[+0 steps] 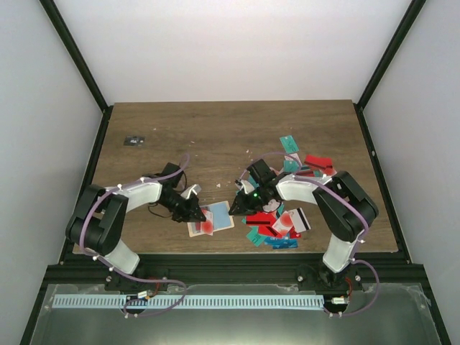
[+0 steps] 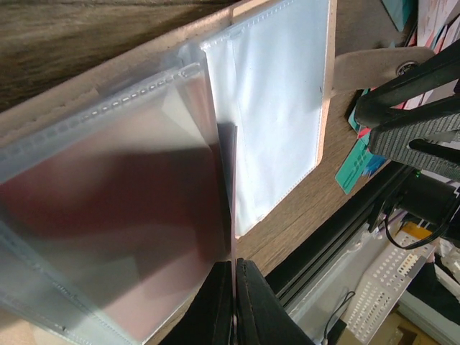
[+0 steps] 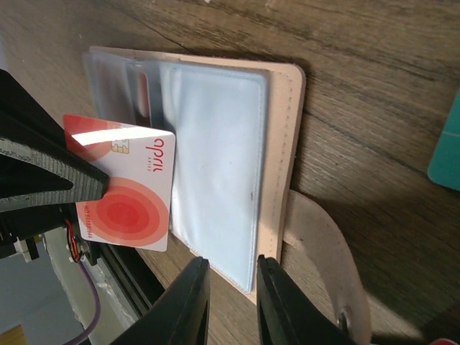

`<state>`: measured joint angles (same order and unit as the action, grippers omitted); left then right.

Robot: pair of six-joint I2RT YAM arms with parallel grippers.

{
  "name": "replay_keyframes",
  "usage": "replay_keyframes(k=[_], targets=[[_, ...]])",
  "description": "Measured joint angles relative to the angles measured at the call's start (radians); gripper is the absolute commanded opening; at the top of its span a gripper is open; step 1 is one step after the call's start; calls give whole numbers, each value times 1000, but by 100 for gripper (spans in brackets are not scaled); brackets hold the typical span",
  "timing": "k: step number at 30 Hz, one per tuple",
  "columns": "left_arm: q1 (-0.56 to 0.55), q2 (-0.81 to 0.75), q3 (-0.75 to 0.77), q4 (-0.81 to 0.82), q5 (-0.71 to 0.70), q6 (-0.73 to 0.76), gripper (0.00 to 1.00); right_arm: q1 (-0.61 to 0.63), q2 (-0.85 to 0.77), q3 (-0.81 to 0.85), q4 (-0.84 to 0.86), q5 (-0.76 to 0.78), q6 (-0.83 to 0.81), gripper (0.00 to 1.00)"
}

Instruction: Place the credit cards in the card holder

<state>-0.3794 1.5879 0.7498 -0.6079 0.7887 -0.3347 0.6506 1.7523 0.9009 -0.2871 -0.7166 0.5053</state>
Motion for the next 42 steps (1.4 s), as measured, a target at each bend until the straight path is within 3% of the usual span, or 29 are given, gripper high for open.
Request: replay_keyframes(k=[11, 42], targets=[[0, 26, 10, 0, 3, 7, 4, 0, 61, 0, -2, 7, -21, 14], [0, 65, 12, 135, 27, -20, 4, -1, 72, -7, 8, -13, -55, 9]])
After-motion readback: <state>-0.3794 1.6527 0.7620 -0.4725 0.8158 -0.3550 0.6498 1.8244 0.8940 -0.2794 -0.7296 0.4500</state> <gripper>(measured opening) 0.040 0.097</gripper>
